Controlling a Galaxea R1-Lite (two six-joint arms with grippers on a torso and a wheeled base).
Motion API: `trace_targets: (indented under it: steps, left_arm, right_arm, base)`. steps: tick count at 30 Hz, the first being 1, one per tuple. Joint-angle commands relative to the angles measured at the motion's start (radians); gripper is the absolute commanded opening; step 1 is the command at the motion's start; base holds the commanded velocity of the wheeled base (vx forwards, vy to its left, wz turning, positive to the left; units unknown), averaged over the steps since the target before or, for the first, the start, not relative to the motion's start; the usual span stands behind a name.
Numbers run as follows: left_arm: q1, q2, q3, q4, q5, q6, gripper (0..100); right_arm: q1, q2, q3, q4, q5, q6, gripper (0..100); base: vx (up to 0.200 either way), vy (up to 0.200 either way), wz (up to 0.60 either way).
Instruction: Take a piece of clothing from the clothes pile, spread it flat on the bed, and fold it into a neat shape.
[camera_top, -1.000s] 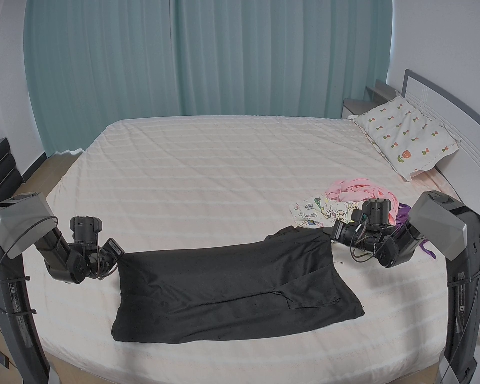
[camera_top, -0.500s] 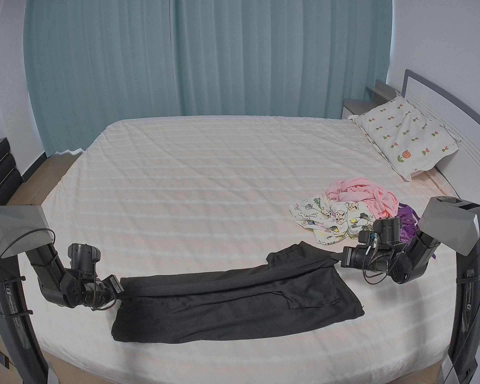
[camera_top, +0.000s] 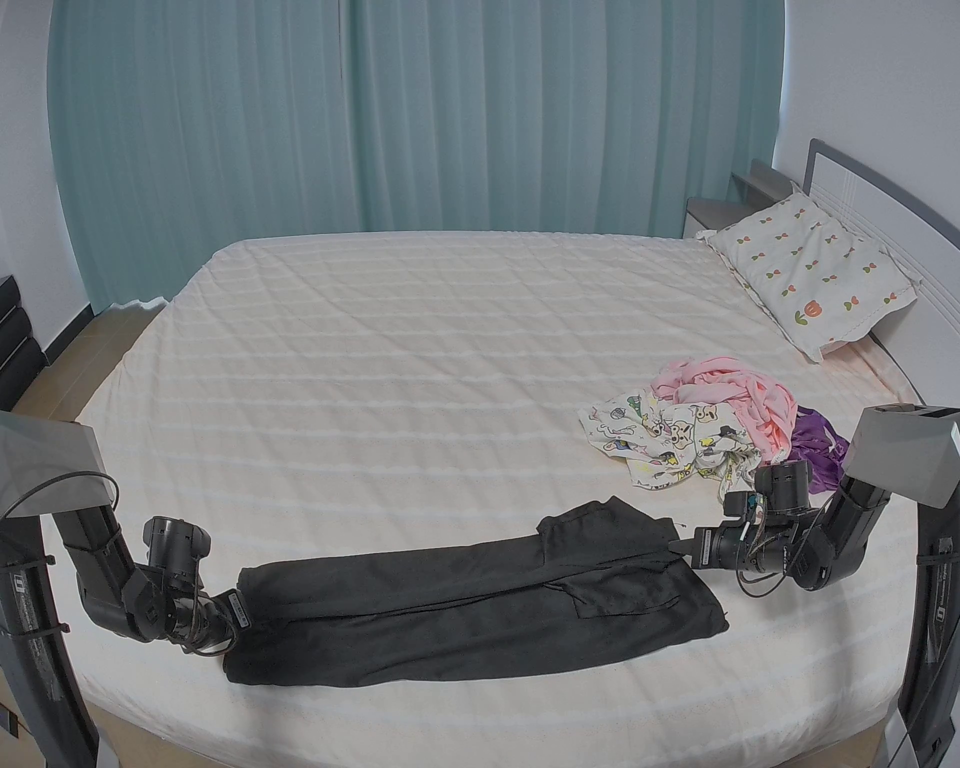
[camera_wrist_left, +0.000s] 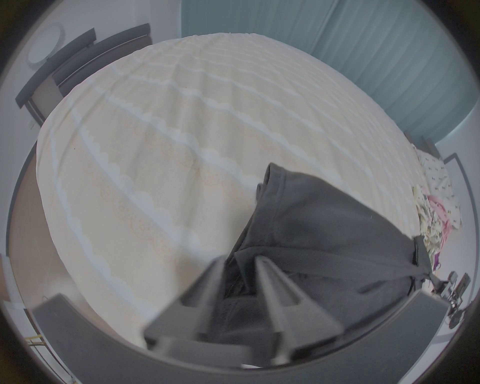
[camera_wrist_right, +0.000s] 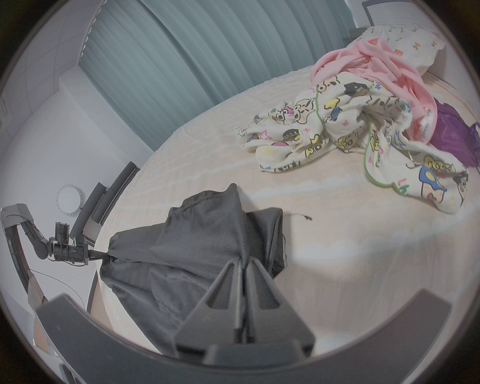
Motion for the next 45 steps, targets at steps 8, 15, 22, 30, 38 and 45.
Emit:
trace_targets:
  steps: [8, 15, 22, 30, 38, 45]
  left_arm:
    - [-0.015, -0.051, 0.039, 0.001, 0.015, 0.004, 100]
    - [-0.02, -0.186, 0.032, 0.004, 0.008, -0.143, 100]
    - [-0.044, -0.244, 0.03, 0.004, 0.005, -0.284, 100]
    - [-0.109, -0.241, 0.042, 0.003, 0.006, -0.379, 100]
    - [-0.112, -0.236, 0.044, 0.003, 0.006, -0.381, 100]
    - [-0.133, -0.236, 0.048, 0.001, 0.008, -0.381, 100]
  right_arm:
    - [-0.023, -0.069, 0.003, 0.0, 0.001, 0.012, 100]
    - [0.019, -0.069, -0.108, 0.02, -0.008, 0.157, 100]
    - [0.086, 0.013, -0.207, 0.095, -0.009, 0.17, 100]
    - [0.088, 0.037, -0.22, 0.163, -0.014, 0.144, 100]
    - [0.077, 0.014, -0.155, 0.169, -0.017, 0.105, 0]
    - [0.045, -0.058, -0.066, 0.168, -0.016, 0.1, 0]
  base:
    - [0.0, 0.0, 0.0]
    - [0.0, 0.0, 0.0]
    - [0.0, 0.0, 0.0]
    - [0.0, 0.0, 0.0]
    - [0.0, 0.0, 0.0]
    - [0.0, 0.0, 0.0]
